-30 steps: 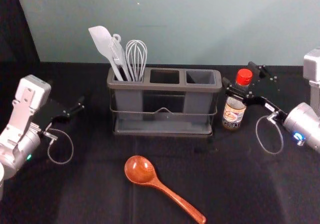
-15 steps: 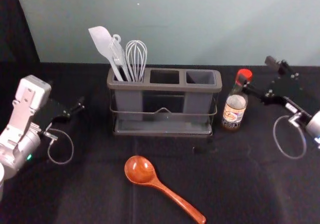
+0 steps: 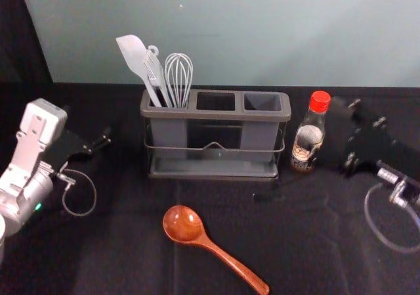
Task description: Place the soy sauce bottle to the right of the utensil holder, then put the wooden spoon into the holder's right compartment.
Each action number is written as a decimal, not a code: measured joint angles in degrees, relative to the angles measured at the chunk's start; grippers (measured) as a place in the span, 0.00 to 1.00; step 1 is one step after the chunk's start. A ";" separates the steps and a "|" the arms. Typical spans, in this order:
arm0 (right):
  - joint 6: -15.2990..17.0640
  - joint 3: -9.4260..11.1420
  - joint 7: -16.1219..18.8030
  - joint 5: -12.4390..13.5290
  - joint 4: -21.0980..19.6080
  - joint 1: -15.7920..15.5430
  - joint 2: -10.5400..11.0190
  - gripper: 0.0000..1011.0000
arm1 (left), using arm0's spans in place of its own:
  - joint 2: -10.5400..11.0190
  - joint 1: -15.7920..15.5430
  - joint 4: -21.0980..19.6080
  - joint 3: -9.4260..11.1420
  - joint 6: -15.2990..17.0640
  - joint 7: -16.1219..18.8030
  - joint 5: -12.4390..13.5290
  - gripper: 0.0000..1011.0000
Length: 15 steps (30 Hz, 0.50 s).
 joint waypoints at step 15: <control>19.33 -17.49 3.36 -4.08 -1.84 10.59 0.41 0.99 | 0.00 0.00 0.00 0.00 0.00 0.00 0.00 0.99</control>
